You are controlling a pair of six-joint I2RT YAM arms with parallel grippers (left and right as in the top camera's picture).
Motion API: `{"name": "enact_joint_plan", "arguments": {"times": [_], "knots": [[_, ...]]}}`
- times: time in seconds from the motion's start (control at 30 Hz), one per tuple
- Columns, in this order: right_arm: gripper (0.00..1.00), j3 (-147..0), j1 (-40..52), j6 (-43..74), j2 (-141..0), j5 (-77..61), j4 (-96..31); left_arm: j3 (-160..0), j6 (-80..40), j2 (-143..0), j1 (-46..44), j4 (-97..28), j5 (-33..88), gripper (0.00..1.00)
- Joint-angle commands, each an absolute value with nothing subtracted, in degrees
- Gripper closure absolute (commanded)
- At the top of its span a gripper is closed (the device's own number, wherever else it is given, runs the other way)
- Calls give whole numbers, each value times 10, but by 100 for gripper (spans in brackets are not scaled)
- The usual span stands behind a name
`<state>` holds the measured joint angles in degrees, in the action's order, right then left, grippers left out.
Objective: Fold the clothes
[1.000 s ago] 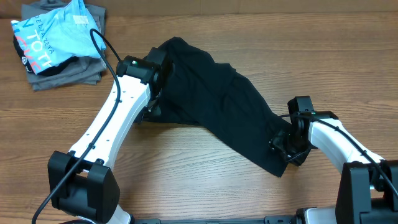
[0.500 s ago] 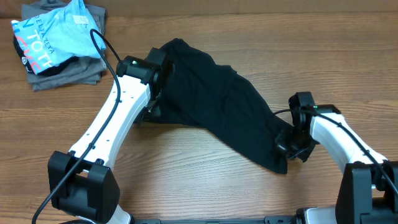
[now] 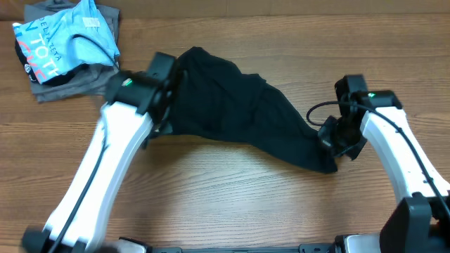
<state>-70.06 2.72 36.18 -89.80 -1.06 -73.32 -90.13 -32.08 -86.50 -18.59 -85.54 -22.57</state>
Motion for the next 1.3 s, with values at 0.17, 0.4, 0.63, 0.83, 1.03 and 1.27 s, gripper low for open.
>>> {"name": "enact_joint_plan", "arguments": {"times": [0.17, 0.4, 0.63, 0.83, 1.03, 1.27], "knots": [[90, -849, 28, 356, -809, 0, -784, -933, -329, -640, -180, -854, -240, 96], [85, -880, 28, 356, -781, 0, -747, -935, -330, -555, -180, -810, -239, 96], [81, -880, 28, 356, -815, 0, -644, -928, -314, -602, -180, -754, -250, 96], [62, -880, 28, 329, -874, -20, -622, -926, -313, -727, -180, -758, -248, 96], [48, -877, 30, 229, -893, -130, -740, -926, -335, -859, -180, -799, -249, 96], [48, -842, 68, 170, -893, -173, -855, -926, -350, -911, -179, -806, -250, 96]]}}
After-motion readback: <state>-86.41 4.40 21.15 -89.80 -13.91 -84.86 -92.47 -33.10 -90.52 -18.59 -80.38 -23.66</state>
